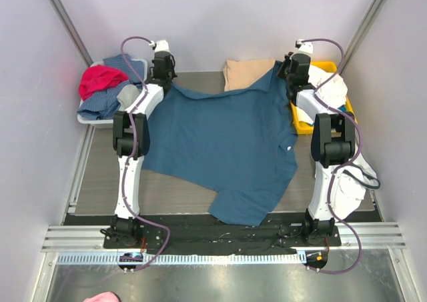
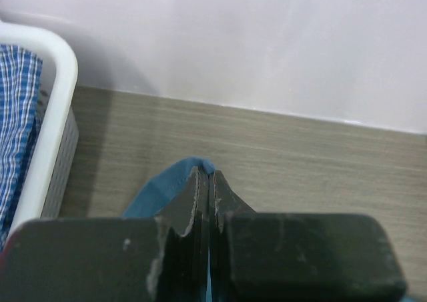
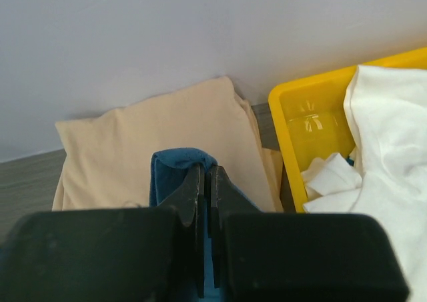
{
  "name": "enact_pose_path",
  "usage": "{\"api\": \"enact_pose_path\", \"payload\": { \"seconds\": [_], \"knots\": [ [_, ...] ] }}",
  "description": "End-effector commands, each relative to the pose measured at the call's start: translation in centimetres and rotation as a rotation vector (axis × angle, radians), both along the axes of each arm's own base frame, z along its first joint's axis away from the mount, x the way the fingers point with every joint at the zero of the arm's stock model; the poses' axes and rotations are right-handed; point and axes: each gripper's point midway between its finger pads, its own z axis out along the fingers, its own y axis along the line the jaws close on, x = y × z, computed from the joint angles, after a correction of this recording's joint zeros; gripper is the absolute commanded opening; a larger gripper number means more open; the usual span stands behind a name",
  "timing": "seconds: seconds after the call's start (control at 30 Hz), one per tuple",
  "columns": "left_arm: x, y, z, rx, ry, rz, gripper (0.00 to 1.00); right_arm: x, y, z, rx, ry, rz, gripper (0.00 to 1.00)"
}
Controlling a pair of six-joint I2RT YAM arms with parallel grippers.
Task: Fold and stack the t-shirts
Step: Flatten the tshirt out
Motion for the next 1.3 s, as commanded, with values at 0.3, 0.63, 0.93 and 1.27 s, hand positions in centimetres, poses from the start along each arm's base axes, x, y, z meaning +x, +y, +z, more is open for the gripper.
{"api": "enact_pose_path", "payload": {
  "seconds": [0.3,0.63,0.93,1.27],
  "knots": [
    [3.4,3.0,2.1,0.040,-0.152,0.174,0.00,4.2,-3.4,2.0,0.055,-0.099,-0.142,0.01],
    [3.5,4.1,1.1,0.070,-0.152,0.229,0.00,3.9,-5.3,0.9,0.031,-0.074,-0.225,0.01],
    [3.3,5.7,1.9,0.092,-0.180,0.282,0.46,4.0,-5.6,1.2,0.024,-0.075,-0.216,0.50],
    [-0.1,5.0,11.8,0.003,-0.296,0.252,1.00,0.8,-4.1,8.9,0.045,-0.141,-0.113,0.64]
  ]
}}
